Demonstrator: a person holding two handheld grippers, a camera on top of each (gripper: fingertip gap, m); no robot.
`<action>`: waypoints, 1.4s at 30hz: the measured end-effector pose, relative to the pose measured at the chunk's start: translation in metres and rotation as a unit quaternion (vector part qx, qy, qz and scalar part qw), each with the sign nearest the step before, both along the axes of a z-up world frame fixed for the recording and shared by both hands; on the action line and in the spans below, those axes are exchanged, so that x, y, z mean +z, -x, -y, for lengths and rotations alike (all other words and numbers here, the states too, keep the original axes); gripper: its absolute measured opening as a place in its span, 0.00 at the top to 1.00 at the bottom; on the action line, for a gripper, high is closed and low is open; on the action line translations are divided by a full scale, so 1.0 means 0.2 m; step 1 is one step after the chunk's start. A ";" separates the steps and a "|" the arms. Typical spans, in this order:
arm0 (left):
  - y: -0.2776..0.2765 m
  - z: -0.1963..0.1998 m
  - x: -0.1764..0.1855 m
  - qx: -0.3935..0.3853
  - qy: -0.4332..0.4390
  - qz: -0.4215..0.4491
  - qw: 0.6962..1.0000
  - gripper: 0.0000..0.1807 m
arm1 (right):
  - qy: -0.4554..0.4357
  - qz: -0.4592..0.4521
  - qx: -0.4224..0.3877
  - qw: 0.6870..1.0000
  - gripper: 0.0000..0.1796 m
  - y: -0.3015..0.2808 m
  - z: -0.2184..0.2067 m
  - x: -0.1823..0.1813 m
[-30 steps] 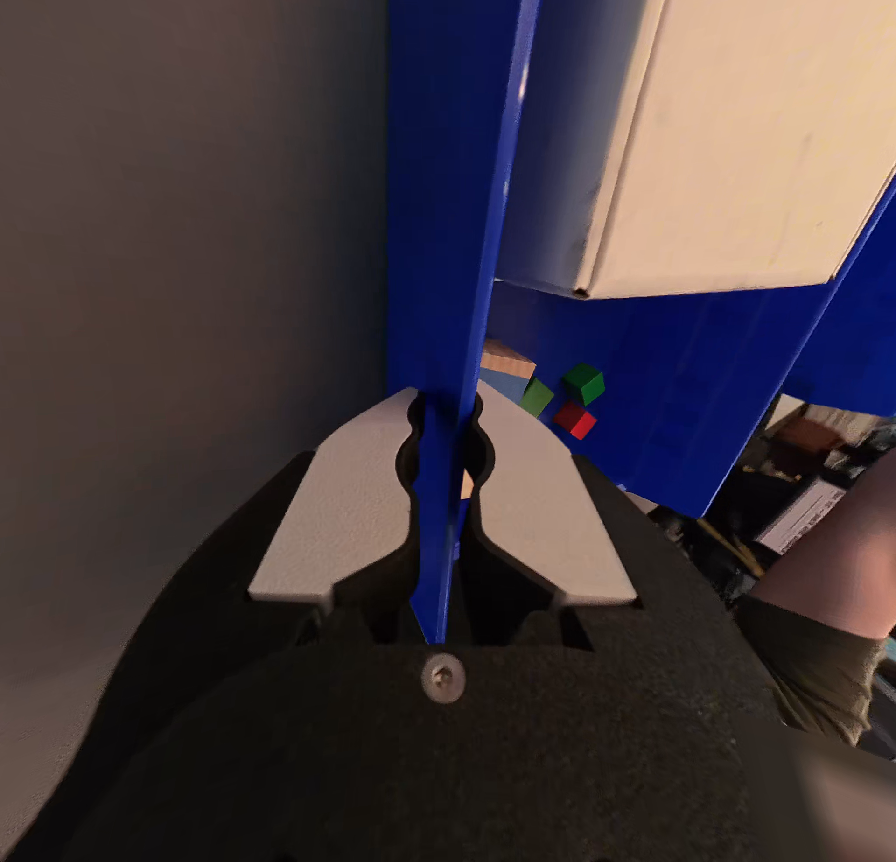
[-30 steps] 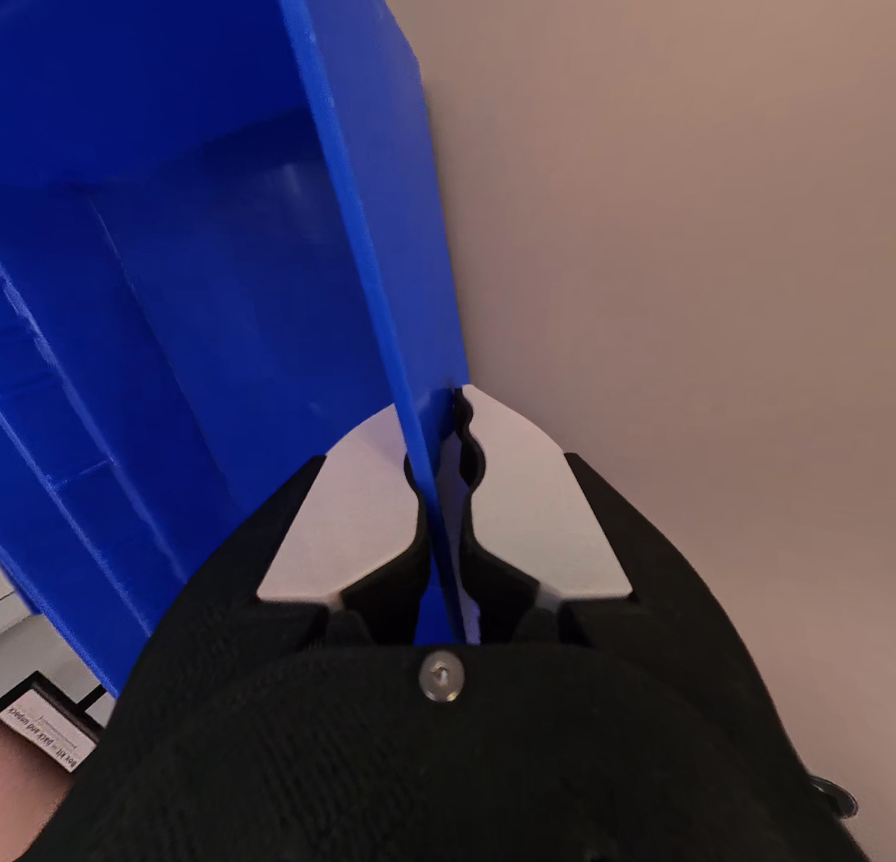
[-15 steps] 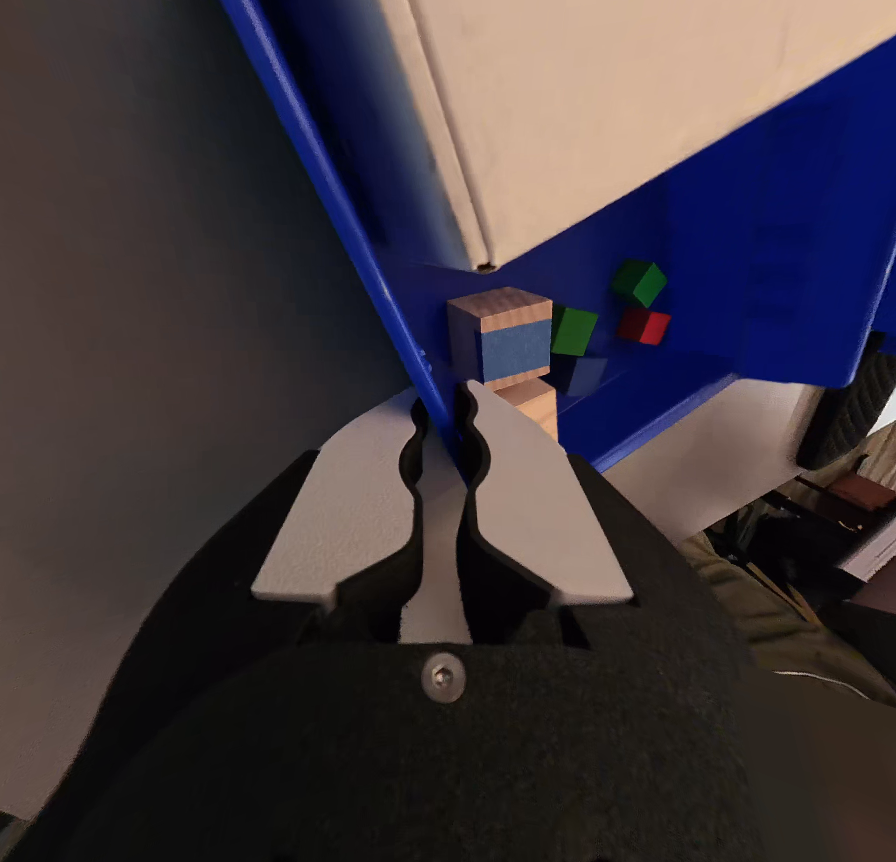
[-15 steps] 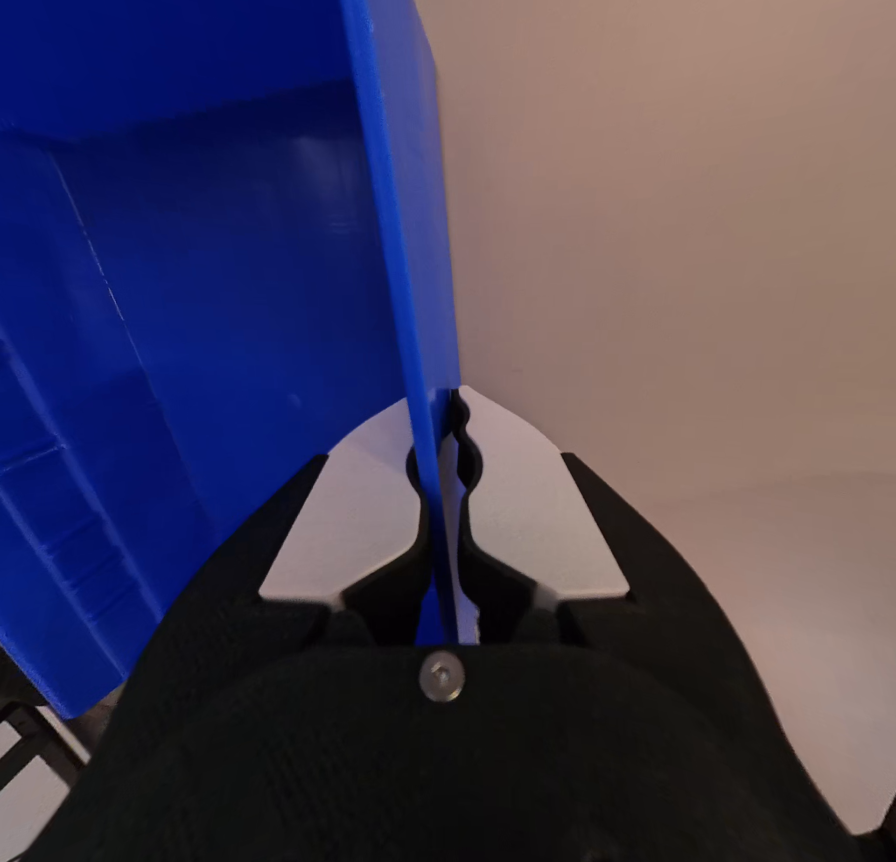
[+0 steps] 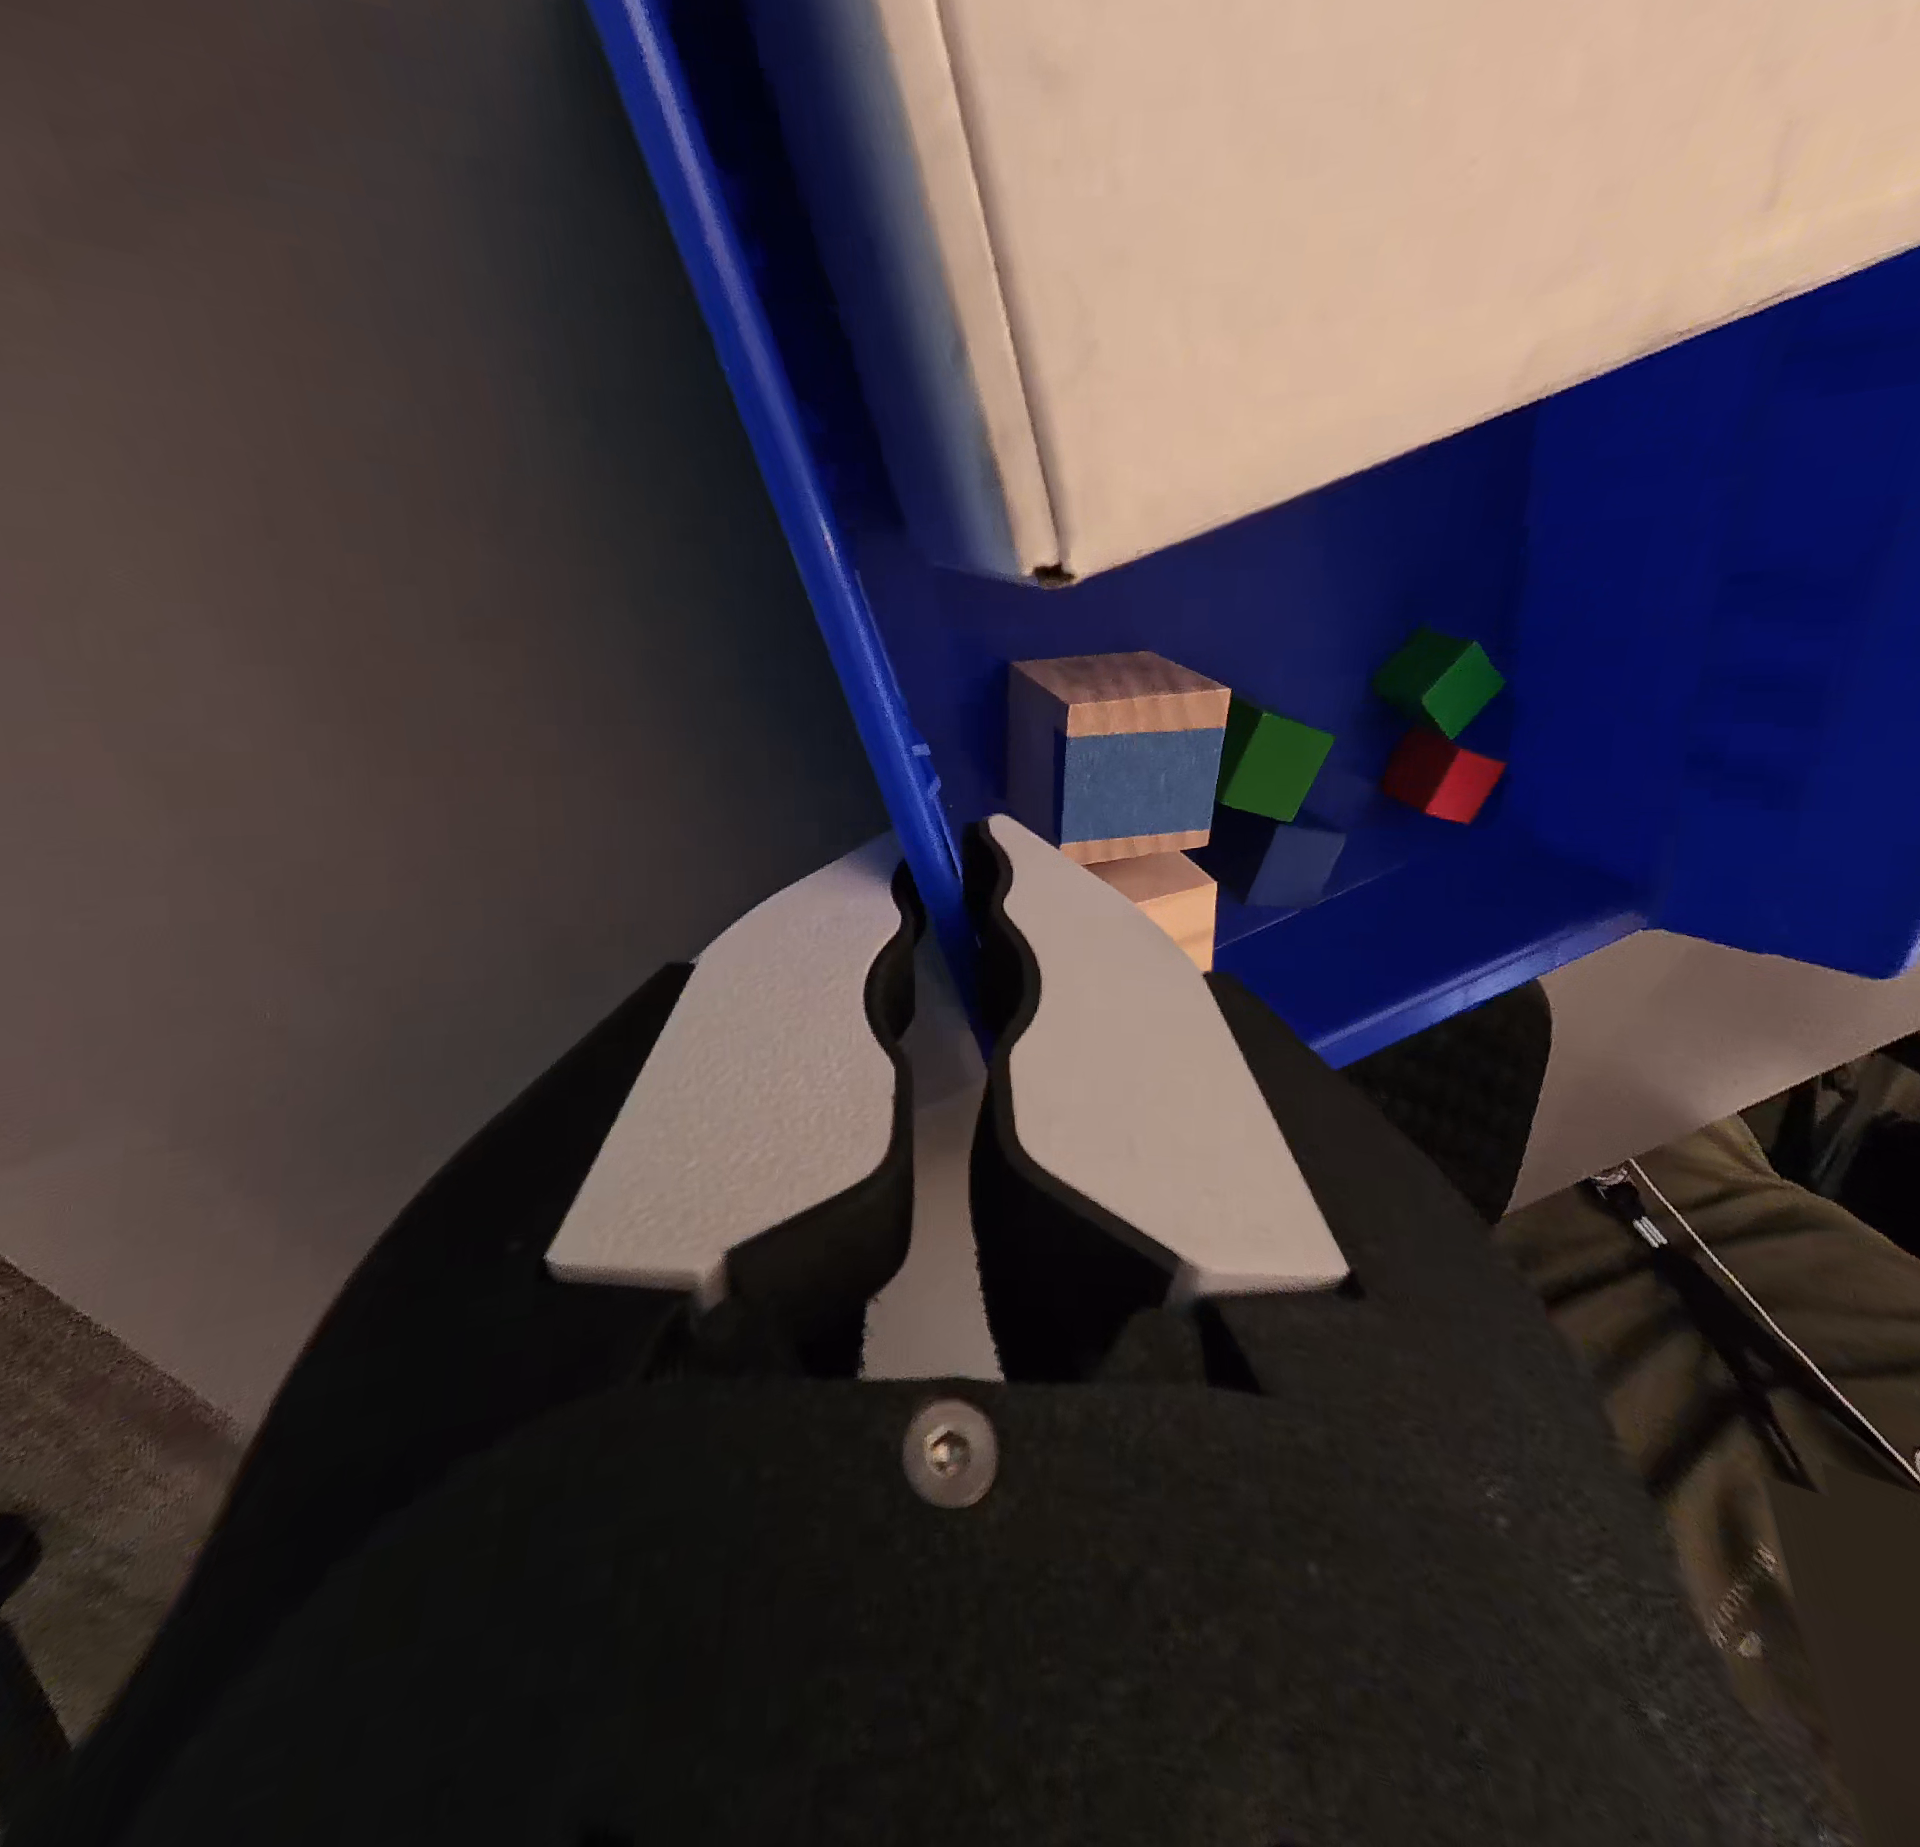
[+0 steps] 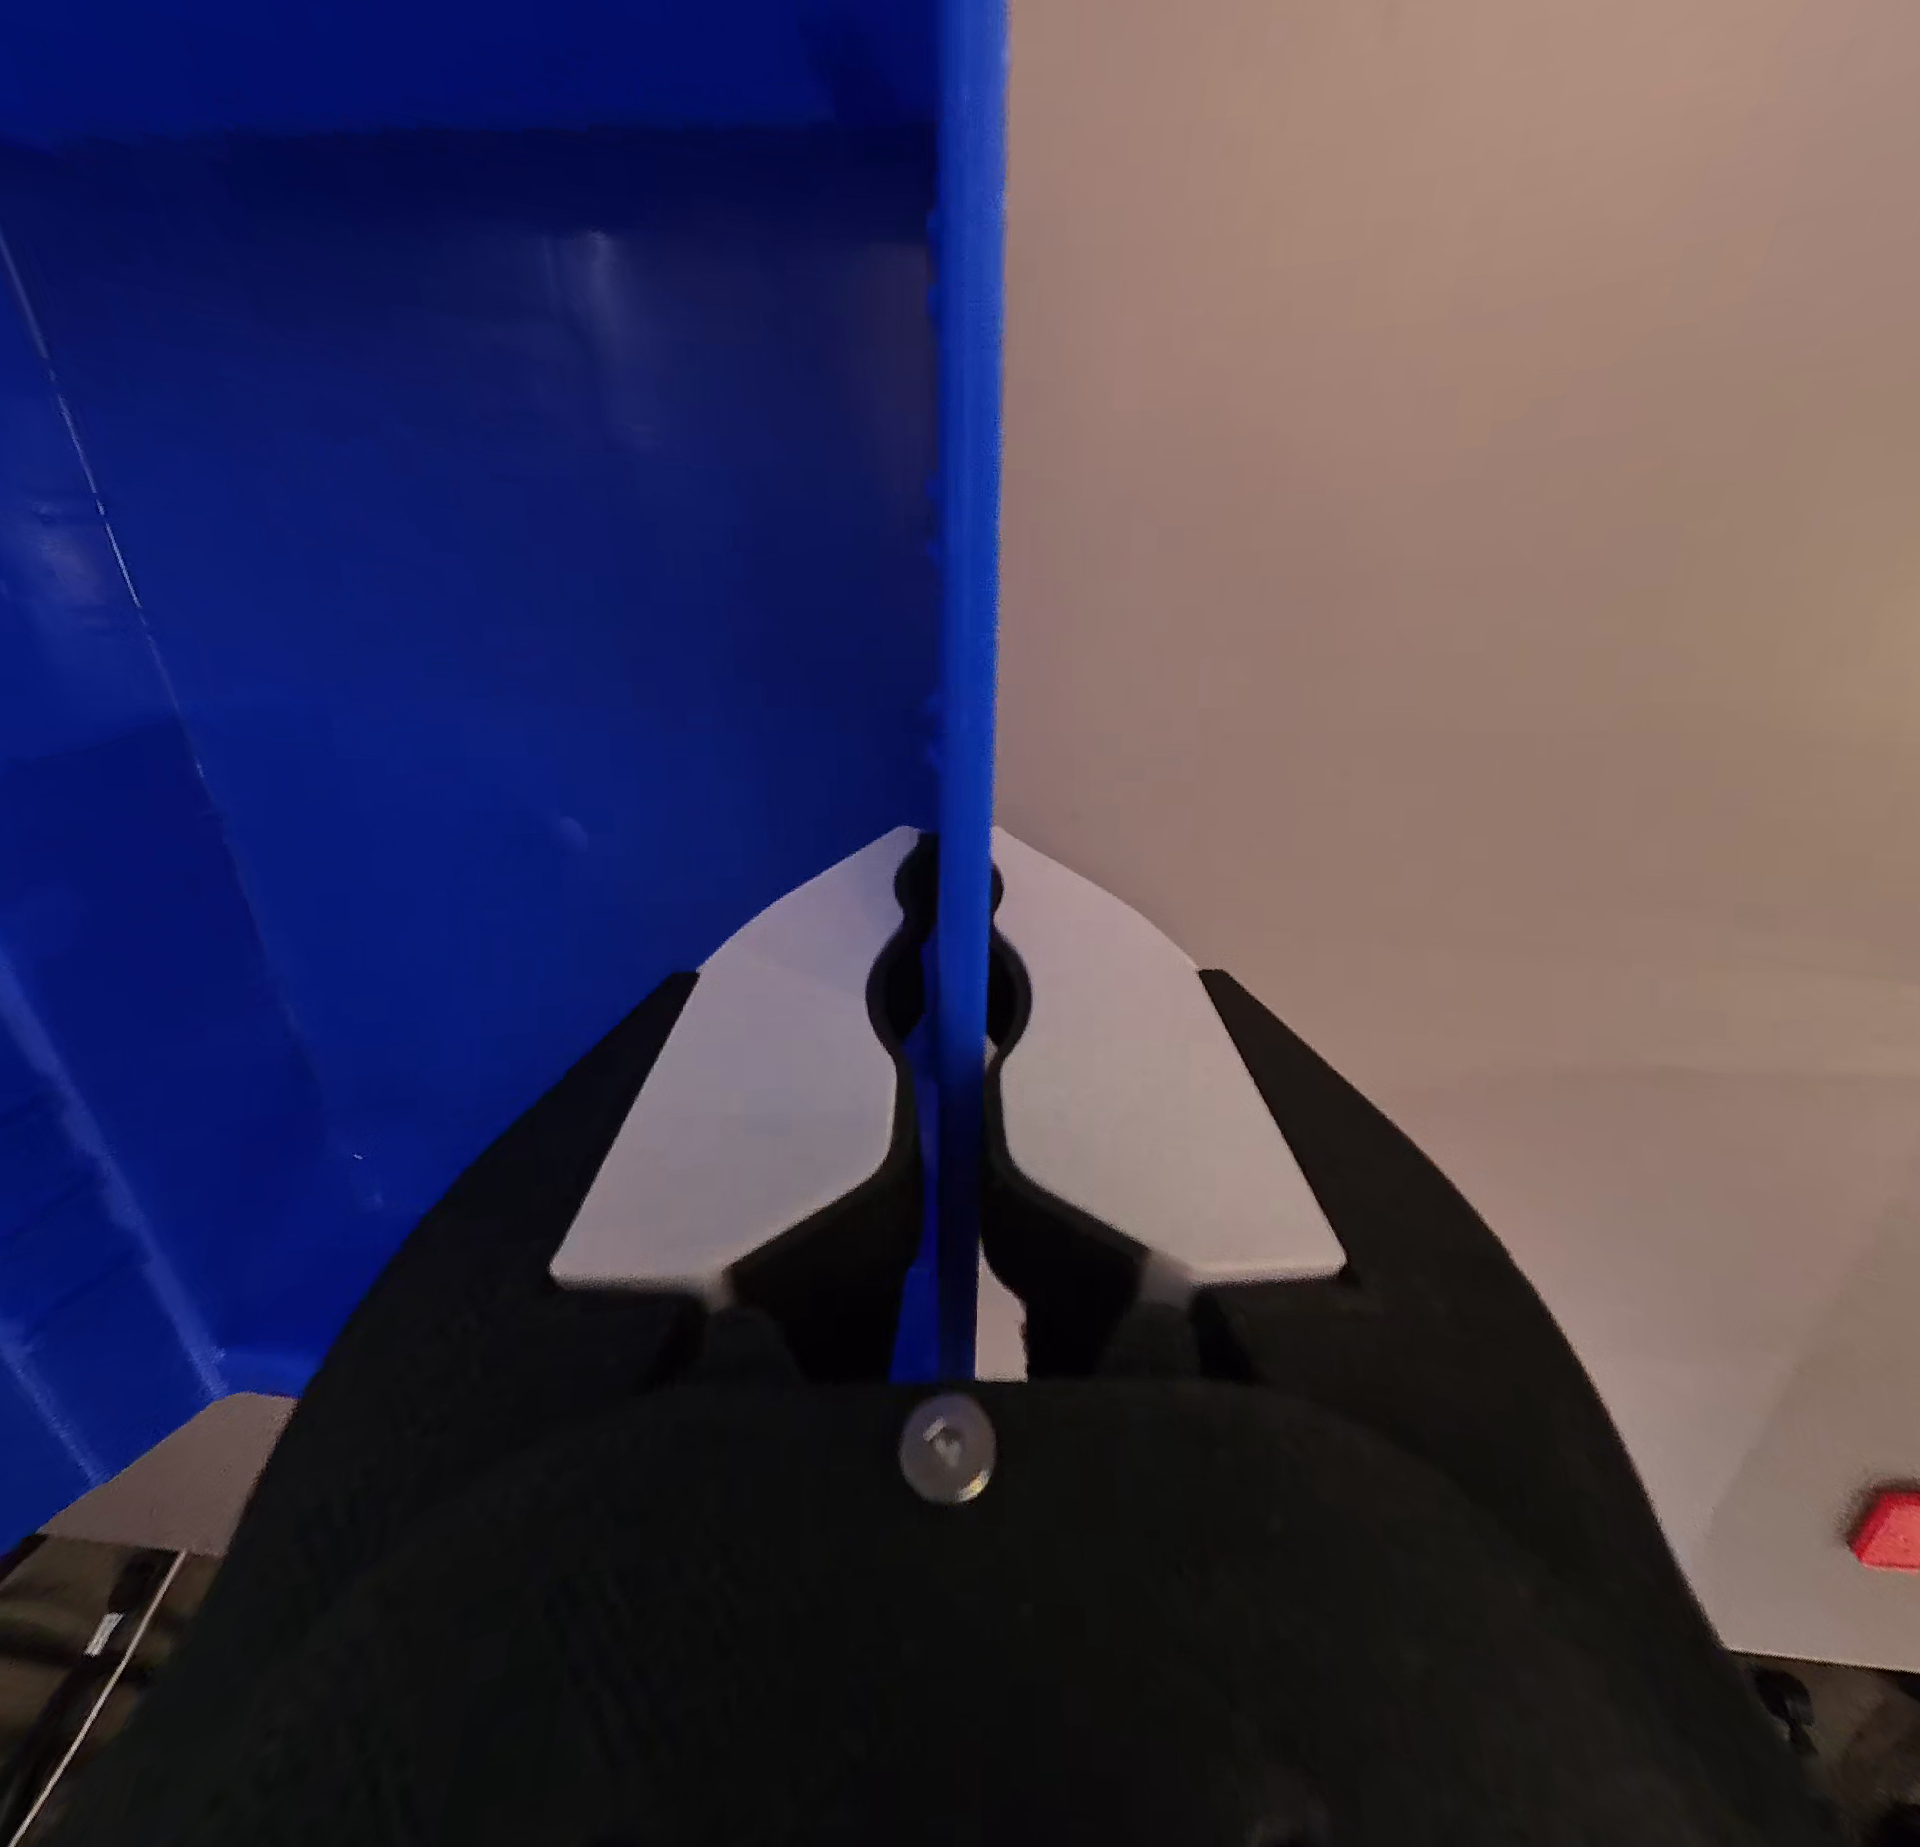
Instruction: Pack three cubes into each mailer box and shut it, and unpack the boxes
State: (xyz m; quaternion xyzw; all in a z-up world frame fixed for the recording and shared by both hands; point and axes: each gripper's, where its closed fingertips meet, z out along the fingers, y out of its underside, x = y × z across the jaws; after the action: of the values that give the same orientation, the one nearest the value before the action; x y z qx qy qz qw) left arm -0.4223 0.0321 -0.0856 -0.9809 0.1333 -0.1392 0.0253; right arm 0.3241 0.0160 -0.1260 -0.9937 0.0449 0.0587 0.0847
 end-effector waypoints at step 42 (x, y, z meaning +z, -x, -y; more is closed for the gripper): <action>-0.32 -0.05 0.77 -0.147 -0.530 -0.016 0.835 0.35 | -0.542 -0.081 0.060 0.834 0.64 0.22 -0.12 1.14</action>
State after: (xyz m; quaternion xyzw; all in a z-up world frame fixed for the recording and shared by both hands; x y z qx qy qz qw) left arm -0.3575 0.0428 0.0688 -0.7884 0.3295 -0.0341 0.5183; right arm 0.2792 0.0405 0.1019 -0.7808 -0.0468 0.1591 0.6023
